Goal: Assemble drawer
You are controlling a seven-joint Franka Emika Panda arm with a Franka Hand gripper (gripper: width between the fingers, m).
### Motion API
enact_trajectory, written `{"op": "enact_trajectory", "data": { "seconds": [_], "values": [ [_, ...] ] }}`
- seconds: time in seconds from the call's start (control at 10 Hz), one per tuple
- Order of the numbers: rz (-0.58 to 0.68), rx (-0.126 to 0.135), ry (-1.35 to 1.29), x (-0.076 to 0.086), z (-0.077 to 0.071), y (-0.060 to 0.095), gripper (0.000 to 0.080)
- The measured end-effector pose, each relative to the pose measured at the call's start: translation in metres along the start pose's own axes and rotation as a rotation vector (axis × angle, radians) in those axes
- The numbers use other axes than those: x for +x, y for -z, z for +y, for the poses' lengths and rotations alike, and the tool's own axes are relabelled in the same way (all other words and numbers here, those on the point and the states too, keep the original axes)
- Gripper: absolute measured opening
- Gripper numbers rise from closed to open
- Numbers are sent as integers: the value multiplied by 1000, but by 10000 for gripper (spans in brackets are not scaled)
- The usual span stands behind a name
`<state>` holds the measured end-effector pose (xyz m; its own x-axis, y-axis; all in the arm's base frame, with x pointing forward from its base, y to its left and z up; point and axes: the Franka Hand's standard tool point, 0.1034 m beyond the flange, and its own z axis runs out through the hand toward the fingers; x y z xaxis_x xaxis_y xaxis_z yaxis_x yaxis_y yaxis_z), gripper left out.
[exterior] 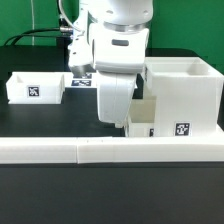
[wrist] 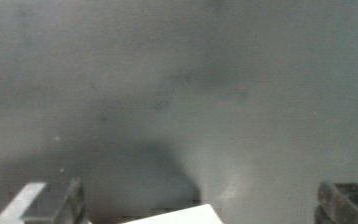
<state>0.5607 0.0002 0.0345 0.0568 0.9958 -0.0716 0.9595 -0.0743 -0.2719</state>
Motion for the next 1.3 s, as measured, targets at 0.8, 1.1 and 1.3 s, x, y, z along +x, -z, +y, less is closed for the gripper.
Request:
{"op": "enact_trajectory", "data": {
  "seconds": [0.8,1.1,1.3],
  "values": [
    [-13,32,-38,0,0,6,649],
    [-14,46,-16,2,2,5,649],
    [-13,54,-6,13,8,8,649]
  ]
}}
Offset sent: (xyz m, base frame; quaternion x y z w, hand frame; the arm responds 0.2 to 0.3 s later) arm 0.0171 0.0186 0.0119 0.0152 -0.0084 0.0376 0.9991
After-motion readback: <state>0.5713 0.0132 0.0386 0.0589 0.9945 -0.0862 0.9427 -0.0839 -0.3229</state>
